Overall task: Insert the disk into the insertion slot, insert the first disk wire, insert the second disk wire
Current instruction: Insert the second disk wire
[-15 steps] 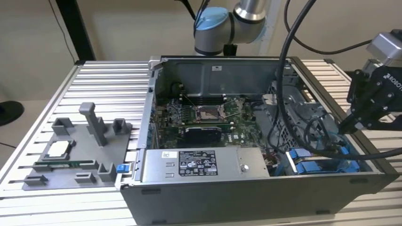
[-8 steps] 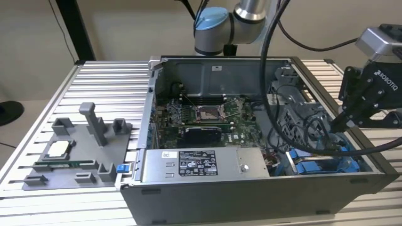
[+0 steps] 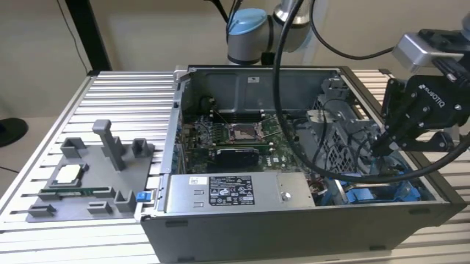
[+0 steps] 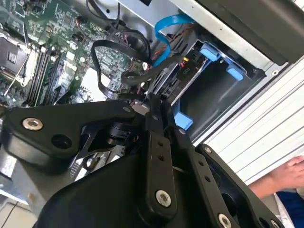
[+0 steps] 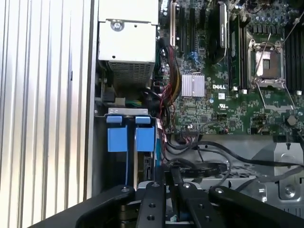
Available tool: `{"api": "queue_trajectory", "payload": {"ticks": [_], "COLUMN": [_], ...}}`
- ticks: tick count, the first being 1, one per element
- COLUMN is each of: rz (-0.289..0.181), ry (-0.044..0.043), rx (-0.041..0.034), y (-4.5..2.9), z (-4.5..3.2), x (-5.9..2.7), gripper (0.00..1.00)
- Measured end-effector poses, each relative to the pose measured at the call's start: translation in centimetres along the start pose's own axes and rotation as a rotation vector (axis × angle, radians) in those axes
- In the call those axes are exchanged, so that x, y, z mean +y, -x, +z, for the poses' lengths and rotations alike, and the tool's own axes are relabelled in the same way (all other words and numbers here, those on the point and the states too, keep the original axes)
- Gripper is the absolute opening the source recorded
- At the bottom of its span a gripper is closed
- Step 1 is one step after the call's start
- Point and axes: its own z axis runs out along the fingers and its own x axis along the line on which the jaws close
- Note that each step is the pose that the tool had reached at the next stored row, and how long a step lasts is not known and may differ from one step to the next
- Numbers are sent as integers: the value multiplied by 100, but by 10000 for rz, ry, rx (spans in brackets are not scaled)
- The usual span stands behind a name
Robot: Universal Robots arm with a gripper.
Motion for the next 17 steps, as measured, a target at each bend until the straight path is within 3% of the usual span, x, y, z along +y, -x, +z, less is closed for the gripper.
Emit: {"api": "queue_trajectory", "payload": {"ticks": [11,17], "rz": [-96,-160], "ry": [-769,-1258], "rx": [-102,-206], "y": [-160,-224], "z": [63,92], "x": [187,257], "gripper": [0,0]}}
